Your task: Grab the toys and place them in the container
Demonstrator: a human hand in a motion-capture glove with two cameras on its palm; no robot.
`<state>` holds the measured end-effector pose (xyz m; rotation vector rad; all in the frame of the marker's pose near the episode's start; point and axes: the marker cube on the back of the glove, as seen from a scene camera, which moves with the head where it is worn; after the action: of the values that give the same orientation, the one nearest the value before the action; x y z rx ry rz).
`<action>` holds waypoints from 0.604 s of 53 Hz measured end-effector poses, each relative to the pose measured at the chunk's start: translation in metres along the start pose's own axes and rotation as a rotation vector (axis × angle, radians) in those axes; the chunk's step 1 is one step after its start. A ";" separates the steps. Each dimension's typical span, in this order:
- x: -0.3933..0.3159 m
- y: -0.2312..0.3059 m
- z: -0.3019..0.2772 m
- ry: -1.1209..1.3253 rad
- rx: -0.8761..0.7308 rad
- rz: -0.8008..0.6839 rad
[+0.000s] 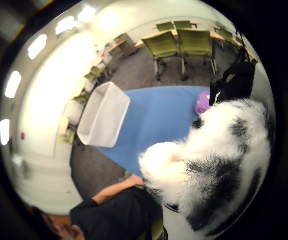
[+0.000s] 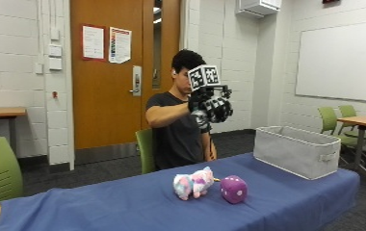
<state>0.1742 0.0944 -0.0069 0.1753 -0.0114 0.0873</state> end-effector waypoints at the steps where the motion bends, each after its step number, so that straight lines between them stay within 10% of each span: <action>1: -0.008 -0.008 -0.006 -0.006 0.006 -0.007; 24: -0.299 -0.114 -0.063 -0.286 0.033 -0.429; 32: -0.394 -0.140 -0.033 -0.264 -0.019 -0.338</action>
<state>-0.2054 -0.0711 -0.0716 0.1665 -0.2448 -0.2733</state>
